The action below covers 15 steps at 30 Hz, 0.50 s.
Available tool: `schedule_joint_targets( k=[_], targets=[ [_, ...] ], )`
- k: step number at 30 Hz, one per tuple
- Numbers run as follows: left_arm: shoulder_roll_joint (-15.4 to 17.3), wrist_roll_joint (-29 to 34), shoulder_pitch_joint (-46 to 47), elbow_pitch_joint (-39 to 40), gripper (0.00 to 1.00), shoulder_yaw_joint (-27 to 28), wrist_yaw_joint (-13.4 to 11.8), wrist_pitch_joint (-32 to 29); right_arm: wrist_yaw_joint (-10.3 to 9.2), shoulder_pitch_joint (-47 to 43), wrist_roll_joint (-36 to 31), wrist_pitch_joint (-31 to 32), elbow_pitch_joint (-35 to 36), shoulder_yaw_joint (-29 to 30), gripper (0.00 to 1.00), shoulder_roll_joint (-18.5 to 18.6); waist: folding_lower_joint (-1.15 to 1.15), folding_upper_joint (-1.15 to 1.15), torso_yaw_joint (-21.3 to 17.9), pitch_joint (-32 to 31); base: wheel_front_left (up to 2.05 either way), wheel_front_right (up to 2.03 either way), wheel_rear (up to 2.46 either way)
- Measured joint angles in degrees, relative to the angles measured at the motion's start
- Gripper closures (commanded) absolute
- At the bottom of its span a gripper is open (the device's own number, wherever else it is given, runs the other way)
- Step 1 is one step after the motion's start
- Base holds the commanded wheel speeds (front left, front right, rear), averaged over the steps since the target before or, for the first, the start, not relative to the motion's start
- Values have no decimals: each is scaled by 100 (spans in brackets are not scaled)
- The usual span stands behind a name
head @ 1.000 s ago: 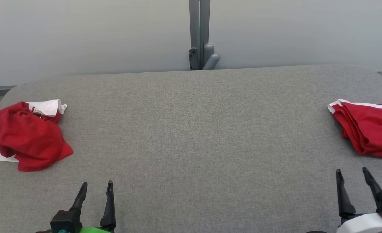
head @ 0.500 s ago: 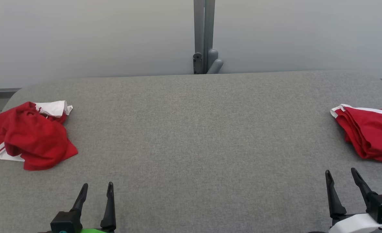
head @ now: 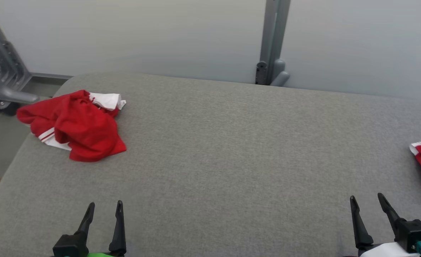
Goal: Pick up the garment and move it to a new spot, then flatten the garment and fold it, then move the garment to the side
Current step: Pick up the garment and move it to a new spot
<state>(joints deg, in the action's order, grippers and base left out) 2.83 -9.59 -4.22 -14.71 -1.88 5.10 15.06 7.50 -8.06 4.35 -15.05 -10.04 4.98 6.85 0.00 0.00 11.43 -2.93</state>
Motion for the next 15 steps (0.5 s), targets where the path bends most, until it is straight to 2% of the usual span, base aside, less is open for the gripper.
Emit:
schedule_joint_targets(
  k=[6, 10, 15],
  targets=[
    [0, -101, -261, 78, 0, 268, -26, -1, 0, 95, 16, 0, -64, -388, 0, -79, 0, 0, 727, -57, 0, 0, 0],
    [4, -312, -430, 379, 0, 477, -160, 9, 1, 532, 71, 0, -155, -832, 0, -46, 0, 0, 1167, -68, 0, 0, 0],
    [3, -499, -486, 712, 0, 568, -321, 9, 1, 755, 181, 0, -301, -1152, 0, 111, 0, 0, 1532, -24, 0, 0, 0]
  ],
)
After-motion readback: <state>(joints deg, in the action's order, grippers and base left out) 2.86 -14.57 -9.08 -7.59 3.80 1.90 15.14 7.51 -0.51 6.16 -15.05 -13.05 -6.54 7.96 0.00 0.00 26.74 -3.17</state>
